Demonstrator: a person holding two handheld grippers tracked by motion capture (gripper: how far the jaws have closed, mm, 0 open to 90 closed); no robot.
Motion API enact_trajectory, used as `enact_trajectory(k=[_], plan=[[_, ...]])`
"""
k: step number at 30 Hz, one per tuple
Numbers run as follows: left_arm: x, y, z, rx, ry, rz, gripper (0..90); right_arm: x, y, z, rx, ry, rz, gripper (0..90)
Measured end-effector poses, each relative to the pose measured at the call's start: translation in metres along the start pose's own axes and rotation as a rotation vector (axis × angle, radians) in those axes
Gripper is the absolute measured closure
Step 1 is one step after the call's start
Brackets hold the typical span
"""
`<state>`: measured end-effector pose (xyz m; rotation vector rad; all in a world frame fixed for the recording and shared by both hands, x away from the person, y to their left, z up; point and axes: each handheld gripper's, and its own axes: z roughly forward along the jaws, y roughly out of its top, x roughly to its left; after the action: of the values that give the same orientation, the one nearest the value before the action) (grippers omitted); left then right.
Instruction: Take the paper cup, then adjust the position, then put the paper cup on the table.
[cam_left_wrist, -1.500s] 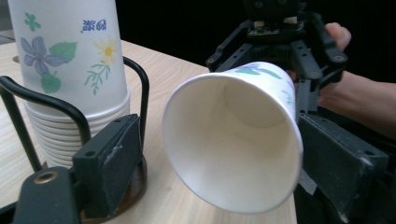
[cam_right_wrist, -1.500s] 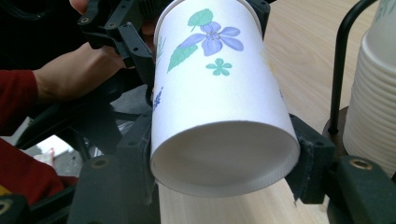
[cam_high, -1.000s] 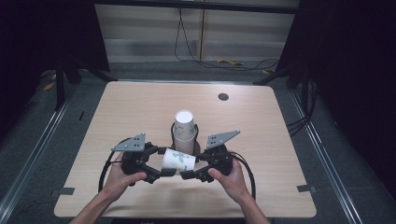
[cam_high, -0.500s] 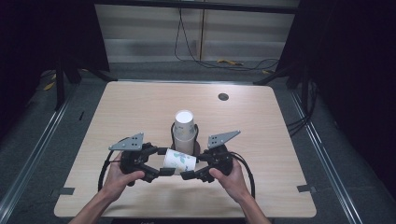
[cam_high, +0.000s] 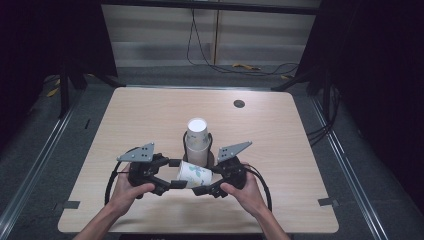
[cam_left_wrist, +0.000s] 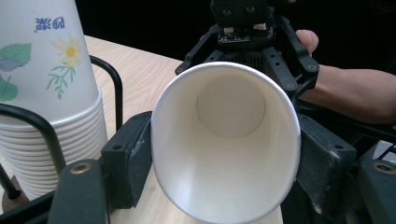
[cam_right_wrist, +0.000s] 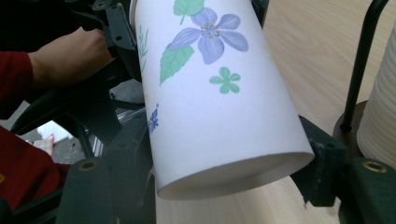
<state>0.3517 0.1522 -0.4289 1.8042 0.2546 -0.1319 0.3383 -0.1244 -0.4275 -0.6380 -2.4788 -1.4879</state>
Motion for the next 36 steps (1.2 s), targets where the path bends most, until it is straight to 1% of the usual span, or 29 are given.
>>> enact_trajectory(k=[2,3,4,5,6,8,10,11,15,19,20,23,24,25,26,28,29,30,31,33,35,36], plan=[[0.0,0.0,0.0,-0.002,0.002,0.0,28.0,0.0,0.001,0.001,0.005,-0.012,0.004,25.7],[0.0,0.0,0.0,-0.002,0.002,0.0,27.9,0.0,0.001,0.001,0.005,-0.012,0.004,25.7],[0.0,0.0,-0.001,-0.004,0.005,0.002,27.9,-0.001,0.0,0.002,0.009,-0.027,0.011,22.2],[0.0,0.0,-0.001,-0.001,0.006,0.001,27.9,-0.001,0.0,0.002,0.009,-0.027,0.011,22.2],[0.001,0.0,-0.002,0.004,0.015,-0.001,27.8,-0.001,0.0,0.002,0.01,-0.046,0.012,19.1],[0.002,-0.001,-0.003,0.008,0.025,-0.004,27.7,-0.001,0.0,0.002,0.005,-0.061,0.017,16.4],[0.002,-0.002,-0.004,0.003,0.025,-0.006,27.7,-0.001,0.0,-0.001,-0.005,-0.086,0.019,14.3],[0.003,-0.002,-0.004,0.008,0.034,-0.005,27.7,-0.001,0.0,-0.001,-0.005,-0.086,0.019,14.3],[0.005,-0.003,-0.007,0.008,0.052,-0.017,27.6,-0.001,-0.003,-0.005,-0.014,-0.116,0.03,14.0],[0.005,-0.003,-0.008,0.011,0.058,-0.023,27.6,0.0,-0.007,-0.008,-0.013,-0.129,0.034,14.0],[0.006,-0.004,-0.009,0.021,0.068,-0.02,27.6,0.0,-0.009,-0.012,-0.015,-0.143,0.037,14.0],[0.005,-0.004,-0.011,0.023,0.072,-0.027,27.6,0.0,-0.011,-0.016,-0.022,-0.157,0.043,14.0],[0.005,-0.003,-0.014,0.026,0.082,-0.023,27.6,0.0,-0.012,-0.019,-0.031,-0.171,0.046,14.0],[0.005,-0.003,-0.014,0.026,0.082,-0.023,27.6,0.0,-0.012,-0.019,-0.031,-0.171,0.046,14.0],[0.005,-0.001,-0.018,0.03,0.092,-0.019,27.6,0.001,-0.014,-0.023,-0.037,-0.186,0.049,14.0],[0.005,-0.001,-0.021,0.033,0.096,-0.02,27.6,0.001,-0.015,-0.024,-0.038,-0.19,0.05,14.0],[0.006,0.0,-0.023,0.03,0.102,-0.024,27.6,0.001,-0.016,-0.025,-0.039,-0.197,0.054,14.0],[0.007,0.0,-0.026,0.034,0.11,-0.02,27.6,0.0,-0.017,-0.027,-0.042,-0.201,0.059,14.0],[0.009,0.001,-0.031,0.035,0.114,-0.034,27.6,0.0,-0.019,-0.03,-0.046,-0.217,0.064,14.1],[0.011,0.001,-0.034,0.041,0.112,-0.037,27.5,-0.001,-0.02,-0.033,-0.056,-0.229,0.073,14.3],[0.013,0.001,-0.04,0.06,0.132,-0.036,27.4,-0.002,-0.021,-0.036,-0.069,-0.239,0.083,14.3],[0.013,0.001,-0.04,0.06,0.132,-0.036,27.4,-0.002,-0.021,-0.036,-0.069,-0.239,0.083,14.3]])
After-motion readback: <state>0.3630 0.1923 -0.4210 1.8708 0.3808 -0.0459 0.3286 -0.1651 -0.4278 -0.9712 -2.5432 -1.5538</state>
